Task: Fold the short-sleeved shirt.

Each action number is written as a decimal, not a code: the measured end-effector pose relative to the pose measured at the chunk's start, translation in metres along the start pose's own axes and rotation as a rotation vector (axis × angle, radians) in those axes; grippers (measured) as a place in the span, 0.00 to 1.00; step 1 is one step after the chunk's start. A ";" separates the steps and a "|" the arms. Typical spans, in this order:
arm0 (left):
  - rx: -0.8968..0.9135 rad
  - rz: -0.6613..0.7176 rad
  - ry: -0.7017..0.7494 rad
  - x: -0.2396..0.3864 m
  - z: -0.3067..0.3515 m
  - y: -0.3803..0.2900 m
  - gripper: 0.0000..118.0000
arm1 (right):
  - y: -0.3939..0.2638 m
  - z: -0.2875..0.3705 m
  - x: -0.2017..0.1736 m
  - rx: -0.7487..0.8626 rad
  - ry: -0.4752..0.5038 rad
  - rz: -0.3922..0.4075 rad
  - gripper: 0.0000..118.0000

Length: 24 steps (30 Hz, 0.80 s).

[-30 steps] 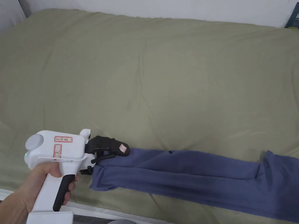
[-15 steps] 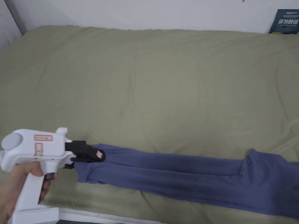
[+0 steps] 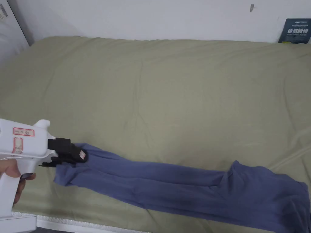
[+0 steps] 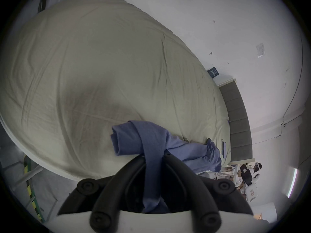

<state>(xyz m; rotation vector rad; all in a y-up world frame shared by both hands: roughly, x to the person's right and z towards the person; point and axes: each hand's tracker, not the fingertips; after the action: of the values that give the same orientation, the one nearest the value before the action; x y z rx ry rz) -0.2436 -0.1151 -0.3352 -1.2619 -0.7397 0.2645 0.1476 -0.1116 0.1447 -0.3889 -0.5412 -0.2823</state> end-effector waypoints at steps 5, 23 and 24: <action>-0.007 -0.074 0.026 0.081 -0.008 -0.028 0.05 | -0.005 0.001 0.003 -0.005 0.016 -0.016 0.00; -0.191 -0.362 0.128 0.238 -0.204 -0.080 0.84 | -0.020 0.013 0.035 -0.025 0.002 -0.106 0.00; -0.218 -0.374 0.124 0.241 -0.216 -0.085 1.00 | -0.020 0.013 0.036 -0.029 0.001 -0.110 0.00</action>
<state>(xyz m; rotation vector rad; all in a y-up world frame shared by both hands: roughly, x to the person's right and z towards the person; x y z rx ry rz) 0.0553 -0.1706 -0.1945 -1.3028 -0.8968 -0.2031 0.1642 -0.1299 0.1803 -0.3879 -0.5592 -0.3963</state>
